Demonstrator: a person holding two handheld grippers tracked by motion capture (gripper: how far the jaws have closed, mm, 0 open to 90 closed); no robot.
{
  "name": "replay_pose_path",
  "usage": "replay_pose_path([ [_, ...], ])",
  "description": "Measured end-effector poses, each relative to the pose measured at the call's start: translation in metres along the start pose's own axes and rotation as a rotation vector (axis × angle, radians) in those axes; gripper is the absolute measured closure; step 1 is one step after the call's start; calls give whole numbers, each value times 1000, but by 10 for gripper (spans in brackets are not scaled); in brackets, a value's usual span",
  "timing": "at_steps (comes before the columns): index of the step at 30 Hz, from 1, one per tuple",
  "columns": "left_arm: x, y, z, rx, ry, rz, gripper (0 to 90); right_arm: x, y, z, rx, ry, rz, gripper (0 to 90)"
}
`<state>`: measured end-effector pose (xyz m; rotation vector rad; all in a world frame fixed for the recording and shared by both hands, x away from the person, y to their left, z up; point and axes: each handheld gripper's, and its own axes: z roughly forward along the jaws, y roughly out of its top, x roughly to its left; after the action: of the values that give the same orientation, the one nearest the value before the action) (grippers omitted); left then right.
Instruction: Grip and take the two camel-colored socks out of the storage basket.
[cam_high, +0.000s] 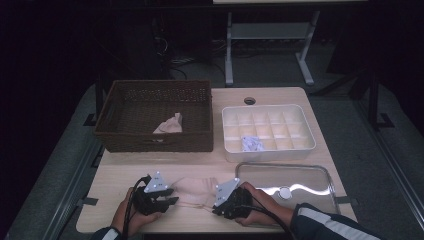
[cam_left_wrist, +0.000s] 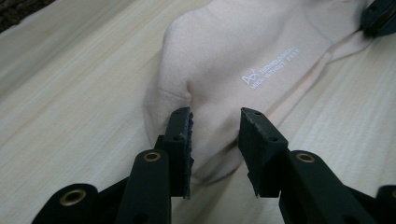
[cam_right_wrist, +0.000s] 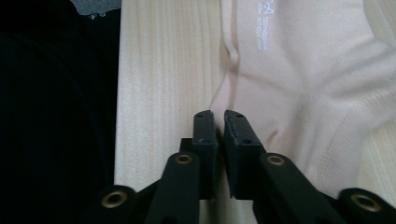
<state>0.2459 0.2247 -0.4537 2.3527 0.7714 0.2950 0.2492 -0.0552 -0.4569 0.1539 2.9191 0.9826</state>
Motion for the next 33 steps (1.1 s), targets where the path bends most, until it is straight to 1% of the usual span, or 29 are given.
replay_pose_path([
  [1,0,0,0,0,0,0,645,0,0,0,0,0,0,849],
  [2,0,0,0,-1,7,-1,647,-1,-1,-1,8,-1,13,882],
  [3,2,-1,0,4,25,1,650,-2,-1,-2,15,-2,6,890],
  [4,2,-1,0,0,23,3,652,-3,-3,-4,28,-5,5,893],
  [5,2,-1,0,0,23,3,653,-3,-3,-4,28,-5,5,893],
  [6,4,-1,0,-4,15,-6,654,-7,-5,-6,35,-2,30,894],
  [10,6,-1,-1,-16,-3,-20,642,-11,-6,-7,38,-12,36,886],
  [11,6,-1,-2,-28,-19,-32,642,-11,-6,-7,39,-13,32,869],
  [12,6,0,-7,-62,-22,-39,621,-10,-6,-11,15,8,47,820],
  [13,6,0,-7,-62,-22,-39,606,-10,-6,-11,15,8,47,820],
  [14,5,2,-13,-83,-4,-39,598,-13,-4,-21,-30,-15,40,803],
  [15,5,2,-13,-83,-4,-39,580,-13,-4,-21,-30,-15,40,803],
  [16,7,2,-15,-88,22,-47,552,-17,-2,-29,-70,-59,52,751],
  [18,15,1,-16,-72,59,-59,509,-22,-1,-28,-84,-99,82,748],
  [19,19,-1,-16,-74,65,-81,493,-26,-2,-26,-79,-114,77,731],
  [20,25,-2,-15,-89,57,-119,500,-26,-1,-24,-75,-124,102,728],
  [21,25,-2,-15,-89,57,-119,512,-28,-1,-21,-67,-125,124,737],
  [22,33,-4,-9,-78,49,-151,518,-30,-1,-17,-61,-112,115,736],
  [23,33,-5,-5,-52,54,-146,529,-30,-1,-15,-56,-111,108,744],
  [24,34,-5,-1,-33,48,-137,540,-30,-2,-12,-42,-107,106,754],
  [25,33,-5,1,-39,32,-140,557,-30,-2,-8,-27,-99,108,758],
  [26,32,-5,1,-36,24,-139,615,-30,-3,-5,-10,-106,94,774],
  [27,32,-5,1,-36,24,-139,654,-30,-3,-5,-10,-106,94,774],
  [28,31,-4,2,-31,20,-120,654,-30,-4,-3,-5,-110,89,800],
  [29,29,-2,2,-25,23,-101,692,-29,-4,-3,-6,-108,88,827],
  [30,27,-1,1,-28,26,-80,744,-29,-3,-3,3,-112,72,877],
  [31,26,0,-1,-31,27,-68,796,-29,-3,-4,1,-106,69,883],
  [32,25,1,-3,-48,23,-64,839,-30,-3,-5,-1,-106,66,886],
  [33,23,3,-6,-52,31,-36,868,-30,-3,-8,-9,-109,67,887],
])
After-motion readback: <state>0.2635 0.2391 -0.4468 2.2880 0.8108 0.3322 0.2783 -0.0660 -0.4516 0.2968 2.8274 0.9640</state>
